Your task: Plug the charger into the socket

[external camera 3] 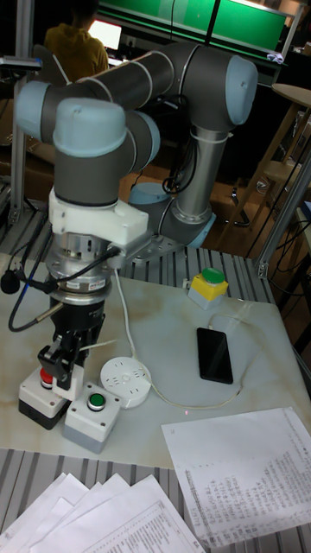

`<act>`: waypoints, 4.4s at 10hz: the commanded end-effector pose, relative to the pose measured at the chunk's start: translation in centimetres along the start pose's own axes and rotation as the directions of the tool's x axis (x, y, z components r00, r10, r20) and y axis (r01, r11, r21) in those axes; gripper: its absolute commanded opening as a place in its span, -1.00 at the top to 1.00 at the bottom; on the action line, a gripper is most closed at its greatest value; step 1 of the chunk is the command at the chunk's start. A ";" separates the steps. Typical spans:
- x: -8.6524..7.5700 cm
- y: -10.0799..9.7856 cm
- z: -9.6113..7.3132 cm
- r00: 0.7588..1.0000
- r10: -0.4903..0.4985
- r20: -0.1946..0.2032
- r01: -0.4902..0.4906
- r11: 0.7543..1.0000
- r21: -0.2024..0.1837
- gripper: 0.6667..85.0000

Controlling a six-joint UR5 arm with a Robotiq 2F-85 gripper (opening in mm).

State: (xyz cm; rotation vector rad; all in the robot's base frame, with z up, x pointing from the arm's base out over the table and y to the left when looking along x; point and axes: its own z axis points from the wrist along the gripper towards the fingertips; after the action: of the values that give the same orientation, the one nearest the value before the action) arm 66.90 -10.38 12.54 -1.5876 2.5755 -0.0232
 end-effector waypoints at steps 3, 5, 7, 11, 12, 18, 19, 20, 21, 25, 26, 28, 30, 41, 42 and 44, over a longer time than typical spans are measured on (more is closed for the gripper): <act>-2.0 2.3 -5.8 0.976 0.208 -0.058 -0.210 0.978 -0.016 0.98; -4.0 3.8 -5.5 0.950 0.313 -0.023 -0.314 0.949 -0.039 0.98; -4.9 5.2 -4.6 0.929 0.371 -0.003 -0.370 0.927 -0.060 0.98; -8.0 7.8 -2.1 0.865 0.500 0.046 -0.497 0.865 -0.074 0.98; -8.4 7.7 -1.4 0.855 0.515 0.056 -0.512 0.856 -0.070 0.98; -8.9 8.2 2.0 0.776 0.628 0.065 -0.623 0.778 -0.085 0.98; -8.1 8.9 2.4 0.747 0.664 0.027 -0.660 0.746 -0.086 0.98; -7.9 9.7 2.5 0.718 0.697 0.002 -0.693 0.715 -0.091 0.98; -8.2 10.4 2.9 0.700 0.714 -0.001 -0.711 0.697 -0.097 0.98; -7.7 10.6 4.8 0.703 0.711 0.006 -0.711 0.702 -0.046 0.98; -7.8 10.7 5.0 0.701 0.713 0.010 -0.712 0.701 -0.045 0.98; -8.2 11.0 5.2 0.699 0.715 0.017 -0.713 0.699 -0.055 0.98; -8.3 11.1 5.2 0.700 0.714 0.019 -0.712 0.700 -0.056 0.98; -8.4 11.0 5.7 0.713 0.701 0.031 -0.699 0.713 -0.049 0.98; -8.4 11.1 5.7 0.720 0.693 0.027 -0.691 0.721 -0.052 0.98; -8.3 11.0 5.7 0.736 0.677 0.030 -0.675 0.736 -0.055 0.98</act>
State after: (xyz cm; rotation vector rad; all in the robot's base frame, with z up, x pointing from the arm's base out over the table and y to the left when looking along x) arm 61.32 2.15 6.69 -0.5289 2.9641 0.1125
